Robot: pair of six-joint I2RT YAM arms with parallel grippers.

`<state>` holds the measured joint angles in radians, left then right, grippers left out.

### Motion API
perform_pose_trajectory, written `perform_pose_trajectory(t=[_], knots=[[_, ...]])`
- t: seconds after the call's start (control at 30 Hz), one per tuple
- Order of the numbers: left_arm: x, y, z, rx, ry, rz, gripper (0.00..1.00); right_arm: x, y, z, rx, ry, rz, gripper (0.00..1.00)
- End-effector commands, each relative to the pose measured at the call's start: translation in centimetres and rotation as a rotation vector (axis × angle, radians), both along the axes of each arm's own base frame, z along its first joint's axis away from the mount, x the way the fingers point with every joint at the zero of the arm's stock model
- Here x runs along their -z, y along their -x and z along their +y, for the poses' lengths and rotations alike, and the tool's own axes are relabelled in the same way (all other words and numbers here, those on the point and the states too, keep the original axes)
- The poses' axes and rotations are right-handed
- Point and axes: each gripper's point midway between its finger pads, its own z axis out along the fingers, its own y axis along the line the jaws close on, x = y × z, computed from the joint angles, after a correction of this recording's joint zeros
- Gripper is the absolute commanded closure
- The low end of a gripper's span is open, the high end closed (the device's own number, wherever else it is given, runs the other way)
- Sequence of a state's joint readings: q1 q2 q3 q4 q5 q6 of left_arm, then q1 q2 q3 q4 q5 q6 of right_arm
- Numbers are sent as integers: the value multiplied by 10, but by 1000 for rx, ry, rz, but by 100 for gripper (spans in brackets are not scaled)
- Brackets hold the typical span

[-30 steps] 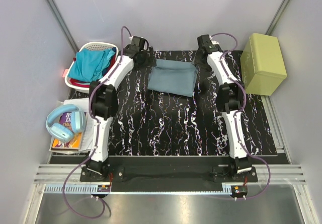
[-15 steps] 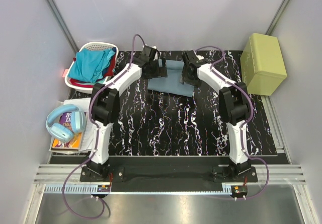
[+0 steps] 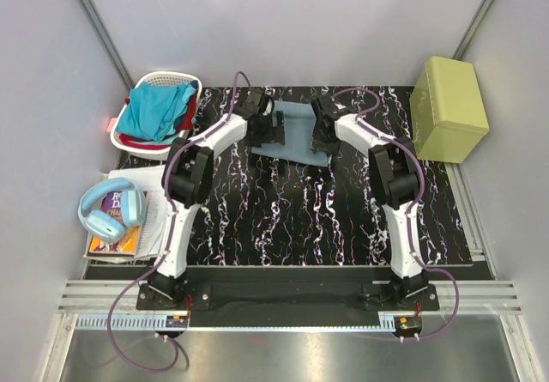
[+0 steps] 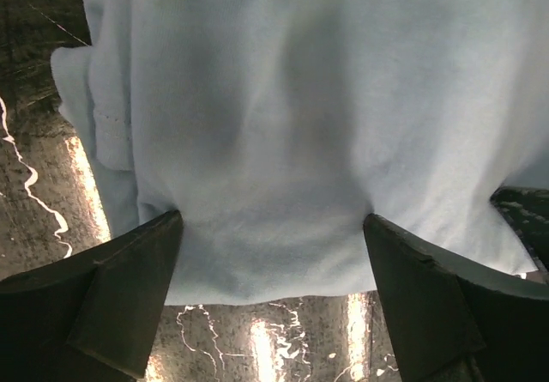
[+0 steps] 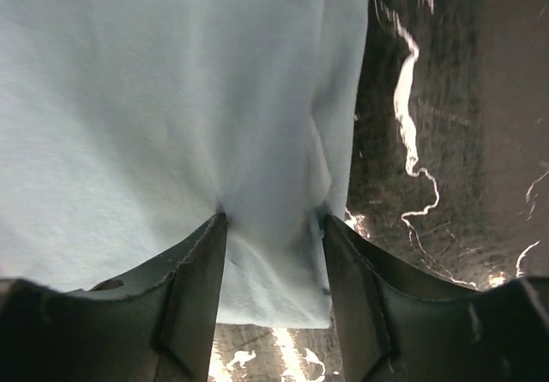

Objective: Fold and stack the t-shirts
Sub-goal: Smooth out wrinkles on the folded tshirt

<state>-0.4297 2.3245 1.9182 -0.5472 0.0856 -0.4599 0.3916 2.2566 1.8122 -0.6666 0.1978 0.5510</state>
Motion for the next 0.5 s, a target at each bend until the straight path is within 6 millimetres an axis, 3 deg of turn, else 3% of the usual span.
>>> perform_pose_trajectory(t=[0.0, 0.13, 0.27, 0.43, 0.47], knots=[[2, 7, -1, 25, 19, 20, 12, 4, 11, 2, 2, -24, 31, 48], [1, 24, 3, 9, 30, 59, 34, 10, 33, -4, 27, -22, 89, 64], [13, 55, 7, 4, 29, 130, 52, 6, 55, -7, 52, -45, 115, 77], [27, 105, -1, 65, -16, 197, 57, 4, 83, -11, 54, -43, 153, 80], [21, 112, -4, 78, -12, 193, 57, 4, 88, -9, 49, -42, 157, 80]])
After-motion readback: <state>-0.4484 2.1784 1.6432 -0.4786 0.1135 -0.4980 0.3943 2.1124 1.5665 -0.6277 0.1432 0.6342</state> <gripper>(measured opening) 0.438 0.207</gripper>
